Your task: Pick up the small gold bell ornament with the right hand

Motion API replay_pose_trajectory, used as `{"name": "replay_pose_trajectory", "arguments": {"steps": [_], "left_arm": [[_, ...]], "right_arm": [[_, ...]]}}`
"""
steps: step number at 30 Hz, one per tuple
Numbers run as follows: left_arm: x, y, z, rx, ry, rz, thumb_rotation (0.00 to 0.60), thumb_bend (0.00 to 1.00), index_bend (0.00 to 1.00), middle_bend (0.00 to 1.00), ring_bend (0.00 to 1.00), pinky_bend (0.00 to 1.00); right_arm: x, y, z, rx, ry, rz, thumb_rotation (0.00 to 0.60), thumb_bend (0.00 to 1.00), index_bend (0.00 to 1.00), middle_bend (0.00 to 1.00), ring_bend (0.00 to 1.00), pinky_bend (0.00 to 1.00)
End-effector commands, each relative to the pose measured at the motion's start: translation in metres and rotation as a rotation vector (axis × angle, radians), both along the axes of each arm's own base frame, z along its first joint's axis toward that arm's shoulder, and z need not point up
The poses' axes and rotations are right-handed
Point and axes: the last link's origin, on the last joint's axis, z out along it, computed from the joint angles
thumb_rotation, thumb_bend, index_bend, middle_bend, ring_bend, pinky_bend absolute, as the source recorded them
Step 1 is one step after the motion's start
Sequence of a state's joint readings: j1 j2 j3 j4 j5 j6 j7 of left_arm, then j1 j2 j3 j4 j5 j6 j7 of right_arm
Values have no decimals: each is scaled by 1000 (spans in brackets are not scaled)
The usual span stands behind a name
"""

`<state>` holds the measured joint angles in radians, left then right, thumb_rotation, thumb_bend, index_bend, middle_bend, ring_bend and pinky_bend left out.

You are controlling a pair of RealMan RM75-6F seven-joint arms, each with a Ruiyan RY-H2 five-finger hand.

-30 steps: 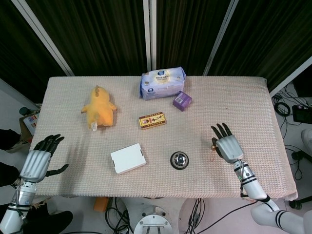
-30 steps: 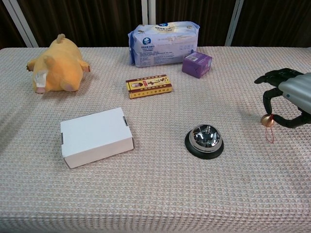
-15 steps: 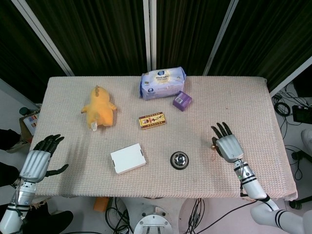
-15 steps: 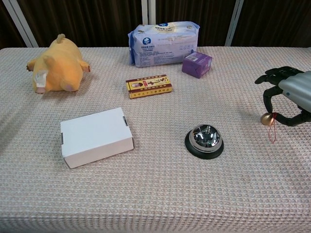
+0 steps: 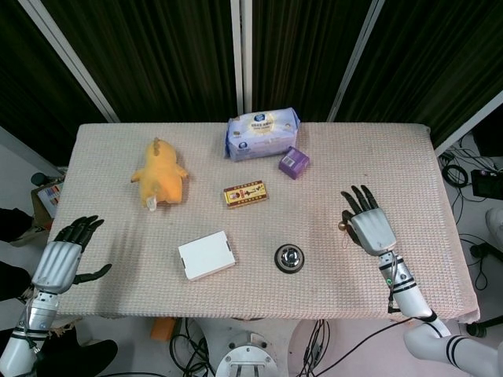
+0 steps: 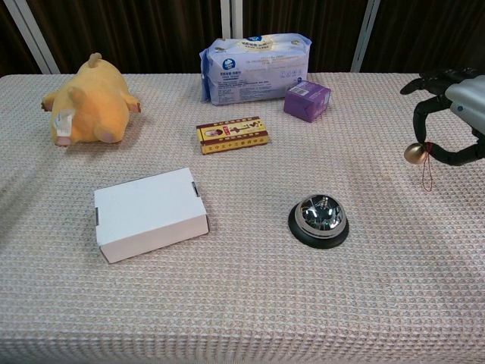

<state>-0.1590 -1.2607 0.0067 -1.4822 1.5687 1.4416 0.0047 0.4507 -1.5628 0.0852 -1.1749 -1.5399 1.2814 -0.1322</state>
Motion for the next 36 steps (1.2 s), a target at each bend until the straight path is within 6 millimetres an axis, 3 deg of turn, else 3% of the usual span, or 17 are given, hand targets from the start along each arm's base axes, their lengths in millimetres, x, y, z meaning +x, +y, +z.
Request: {"name": "replay_pose_trajectory", "arguments": {"steps": [1, 2, 6, 9, 10, 11, 12, 14, 16, 19, 20, 23, 25, 36], "left_arm": [[0, 0, 0, 0, 0, 0, 458, 181, 138, 113, 105, 231], [1, -1, 0, -1, 0, -1, 459, 181, 137, 113, 105, 232], [1, -1, -1, -4, 0, -4, 459, 181, 138, 113, 105, 231], [1, -1, -1, -6, -1, -3, 457, 181, 138, 113, 105, 232], [1, -1, -1, -7, -2, -2, 458, 181, 138, 112, 105, 232], [1, -1, -1, -7, -3, -3, 458, 181, 138, 112, 105, 232], [2, -1, -2, -7, -4, -4, 456, 181, 138, 113, 106, 232], [1, -1, -1, -8, -3, -5, 455, 181, 138, 113, 105, 232], [1, -1, -1, -8, -3, -3, 457, 181, 138, 112, 105, 232], [1, -1, 0, -8, -6, -2, 458, 181, 138, 113, 105, 232], [1, -1, 0, -8, -7, -1, 458, 181, 138, 113, 105, 232], [1, -1, -1, -11, -9, -1, 456, 181, 138, 113, 105, 232], [1, 0, -2, -13, -9, -1, 456, 181, 138, 113, 105, 232], [1, 0, -2, -18, -8, -3, 456, 181, 137, 113, 105, 232]], "right_arm": [[21, -3, 16, 47, -257, -78, 600, 342, 681, 142, 0, 0], [26, -6, 24, 39, -286, -83, 600, 347, 684, 142, 0, 0], [28, -17, 48, -154, -74, 44, 600, 351, 695, 151, 0, 0], [33, -12, 42, -59, -313, -87, 600, 363, 703, 165, 0, 0], [33, -14, 48, -96, -247, -52, 600, 389, 712, 168, 0, 0], [31, -18, 54, -182, -52, 54, 600, 398, 721, 172, 0, 0], [29, -16, 53, -207, 9, 86, 600, 390, 725, 175, 0, 0], [30, -12, 42, -147, -160, -6, 600, 359, 735, 178, 0, 0], [29, -17, 48, -198, -63, 32, 600, 378, 747, 183, 0, 0], [30, -13, 43, -149, -135, -10, 600, 390, 755, 189, 0, 0], [29, -16, 48, -193, -36, 38, 600, 394, 760, 192, 0, 0], [27, -14, 43, -153, -92, -10, 600, 397, 776, 194, 0, 0], [23, -16, 45, -179, -5, 13, 600, 400, 782, 194, 0, 0], [-11, -11, 9, -27, 130, -115, 600, 388, 790, 195, 0, 0]]}}
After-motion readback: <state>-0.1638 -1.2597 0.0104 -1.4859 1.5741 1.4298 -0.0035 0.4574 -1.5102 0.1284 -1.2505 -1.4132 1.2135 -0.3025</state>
